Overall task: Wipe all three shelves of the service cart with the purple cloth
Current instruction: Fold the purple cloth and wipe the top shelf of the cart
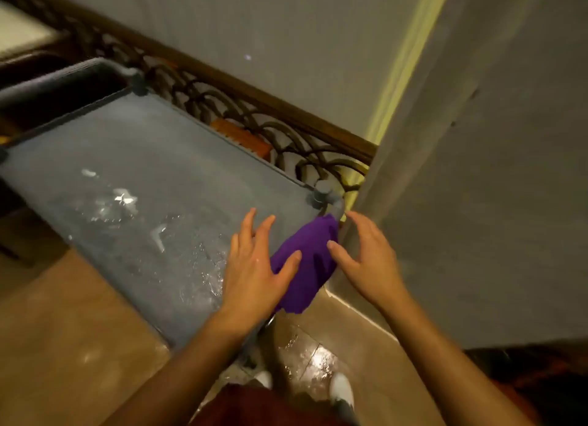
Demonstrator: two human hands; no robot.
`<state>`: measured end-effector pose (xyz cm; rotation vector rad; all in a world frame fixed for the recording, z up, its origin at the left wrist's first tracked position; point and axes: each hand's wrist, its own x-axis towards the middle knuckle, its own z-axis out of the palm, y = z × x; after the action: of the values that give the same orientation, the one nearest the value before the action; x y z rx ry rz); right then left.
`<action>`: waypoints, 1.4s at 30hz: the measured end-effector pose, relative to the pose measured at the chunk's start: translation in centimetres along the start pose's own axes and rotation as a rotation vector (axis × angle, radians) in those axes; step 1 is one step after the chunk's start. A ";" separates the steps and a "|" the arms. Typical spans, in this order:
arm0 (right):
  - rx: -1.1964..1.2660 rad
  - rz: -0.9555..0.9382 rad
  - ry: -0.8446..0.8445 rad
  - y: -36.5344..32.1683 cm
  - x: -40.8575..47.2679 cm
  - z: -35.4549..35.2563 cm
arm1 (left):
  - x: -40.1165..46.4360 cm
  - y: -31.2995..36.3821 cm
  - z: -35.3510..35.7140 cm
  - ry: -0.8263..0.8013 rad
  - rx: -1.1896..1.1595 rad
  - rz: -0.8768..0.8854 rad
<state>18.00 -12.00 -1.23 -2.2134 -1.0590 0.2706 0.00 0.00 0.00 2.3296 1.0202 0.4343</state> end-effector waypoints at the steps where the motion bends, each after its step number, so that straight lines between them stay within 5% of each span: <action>1: 0.100 0.069 -0.002 1.5 0.7 0.2 | -0.4 0.4 0.3 0.065 -0.031 -0.085; 4: 0.356 0.373 -0.228 4.2 0.5 0.6 | -2.6 1.0 1.2 0.246 0.004 -0.236; 8: 0.614 0.532 -0.563 5.8 0.1 1.6 | -5.0 3.4 4.7 0.280 0.204 -0.287; 13: 0.836 0.576 -0.745 4.4 1.2 2.4 | -4.1 6.2 8.4 0.223 0.262 -0.439; 17: 0.961 0.645 -0.696 3.5 1.8 2.7 | -4.9 7.9 10.2 0.184 0.265 -0.427; 23: 0.891 0.306 -0.588 1.7 2.5 0.7 | -5.9 7.5 7.0 0.152 -0.023 -0.430; 29: 1.058 0.231 -0.749 -4.9 2.5 -2.8 | -5.4 5.6 0.3 0.400 -0.636 -0.623; 34: 1.132 0.117 -0.935 -10.5 1.2 -3.4 | -9.0 4.1 -3.2 0.312 -1.375 -0.564; 42: 0.761 -0.109 -0.735 -17.8 -4.8 2.7 | -16.1 -0.4 -7.8 0.425 -1.272 -0.483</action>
<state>2.68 -6.30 7.73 -1.3620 -1.1625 1.2712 -14.63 -9.01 4.82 0.8518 0.9873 1.0152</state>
